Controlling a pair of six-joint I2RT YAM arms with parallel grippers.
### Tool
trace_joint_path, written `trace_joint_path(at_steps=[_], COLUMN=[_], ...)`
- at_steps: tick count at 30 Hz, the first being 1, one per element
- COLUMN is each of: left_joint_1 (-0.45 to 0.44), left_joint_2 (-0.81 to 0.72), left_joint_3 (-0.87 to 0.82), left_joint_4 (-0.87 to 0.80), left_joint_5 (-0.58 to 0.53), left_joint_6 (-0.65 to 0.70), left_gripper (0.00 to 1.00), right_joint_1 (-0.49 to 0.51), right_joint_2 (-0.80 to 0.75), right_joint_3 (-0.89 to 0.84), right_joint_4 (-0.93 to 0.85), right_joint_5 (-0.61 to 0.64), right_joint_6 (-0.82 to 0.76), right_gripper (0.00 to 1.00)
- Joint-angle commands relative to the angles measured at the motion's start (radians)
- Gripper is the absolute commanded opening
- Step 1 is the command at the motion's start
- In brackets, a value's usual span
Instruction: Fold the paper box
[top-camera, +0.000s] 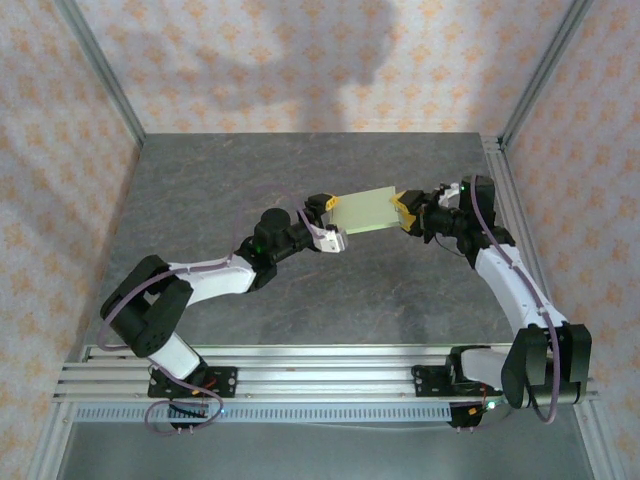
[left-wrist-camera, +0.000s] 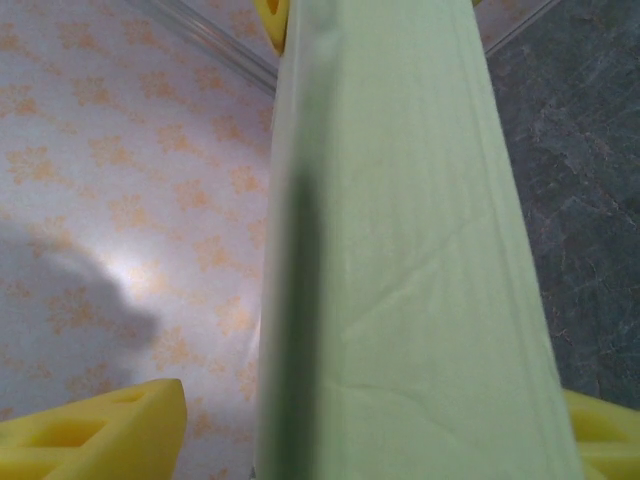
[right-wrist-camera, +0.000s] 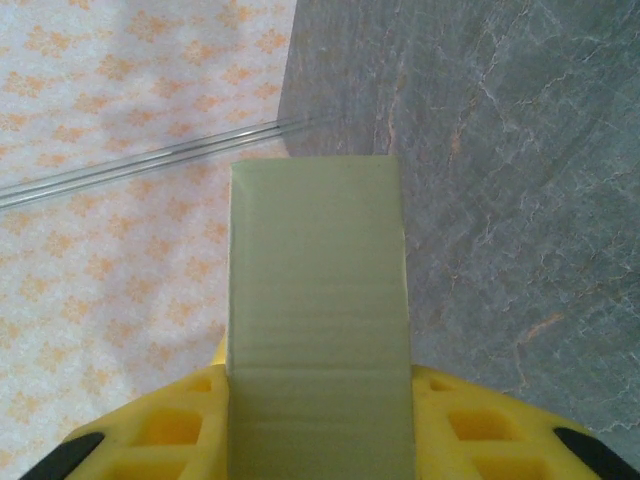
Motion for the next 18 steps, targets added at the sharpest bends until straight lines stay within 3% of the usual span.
trace_joint_path(at_steps=[1, 18], left_joint_1=[0.0, 0.0], left_joint_2=[-0.039, -0.045], left_joint_3=[0.021, 0.034], left_joint_4=[-0.01, -0.097], left_joint_5=[0.022, 0.053], left_joint_6=[0.007, 0.005], left_gripper=[0.67, 0.42], right_joint_1=[-0.007, -0.007], right_joint_2=[-0.011, -0.018], right_joint_3=[0.033, 0.017], right_joint_4=[-0.048, -0.01], right_joint_5=[-0.02, 0.031], right_joint_6=[-0.015, 0.008], right_gripper=[0.36, 0.41])
